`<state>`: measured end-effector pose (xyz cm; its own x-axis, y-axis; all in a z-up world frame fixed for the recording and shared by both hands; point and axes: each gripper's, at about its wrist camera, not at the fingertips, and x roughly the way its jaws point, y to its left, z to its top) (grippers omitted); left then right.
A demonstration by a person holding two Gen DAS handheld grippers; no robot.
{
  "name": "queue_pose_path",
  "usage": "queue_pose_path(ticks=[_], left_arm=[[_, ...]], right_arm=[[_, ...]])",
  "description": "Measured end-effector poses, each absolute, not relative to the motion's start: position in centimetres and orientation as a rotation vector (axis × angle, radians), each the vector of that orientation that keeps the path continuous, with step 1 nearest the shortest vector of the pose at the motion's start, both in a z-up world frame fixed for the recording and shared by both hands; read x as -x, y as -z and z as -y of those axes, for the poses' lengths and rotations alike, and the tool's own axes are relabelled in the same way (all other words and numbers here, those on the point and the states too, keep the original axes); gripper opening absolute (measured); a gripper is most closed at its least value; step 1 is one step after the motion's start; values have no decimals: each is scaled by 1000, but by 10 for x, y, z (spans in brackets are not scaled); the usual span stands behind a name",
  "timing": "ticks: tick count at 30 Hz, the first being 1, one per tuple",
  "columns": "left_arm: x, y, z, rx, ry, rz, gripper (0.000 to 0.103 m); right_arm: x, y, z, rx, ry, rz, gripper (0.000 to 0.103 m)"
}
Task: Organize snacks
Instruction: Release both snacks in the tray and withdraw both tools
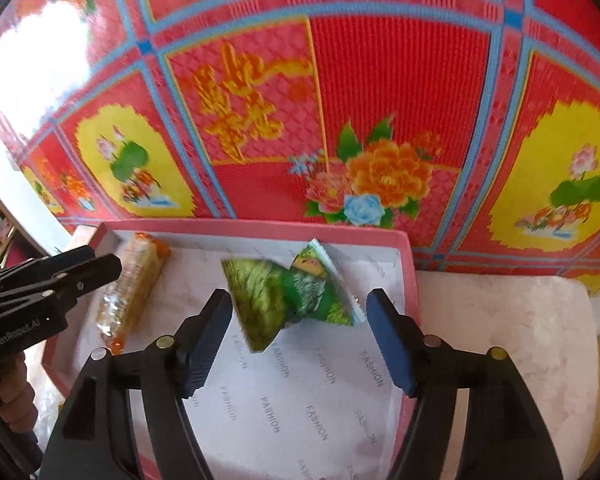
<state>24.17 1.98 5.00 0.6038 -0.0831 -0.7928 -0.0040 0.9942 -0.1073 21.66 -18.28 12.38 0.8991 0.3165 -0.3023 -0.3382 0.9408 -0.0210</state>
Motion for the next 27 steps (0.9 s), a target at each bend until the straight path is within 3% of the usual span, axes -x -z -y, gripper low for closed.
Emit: queue_pose_path(ticks=[11, 27], left_arm=[[-191, -81, -30, 118, 41, -916, 53], [-126, -76, -47, 193, -14, -927, 53]], right_arm=[[-147, -134, 207, 34, -381, -279, 71], [-82, -85, 227, 18, -369, -327, 71]])
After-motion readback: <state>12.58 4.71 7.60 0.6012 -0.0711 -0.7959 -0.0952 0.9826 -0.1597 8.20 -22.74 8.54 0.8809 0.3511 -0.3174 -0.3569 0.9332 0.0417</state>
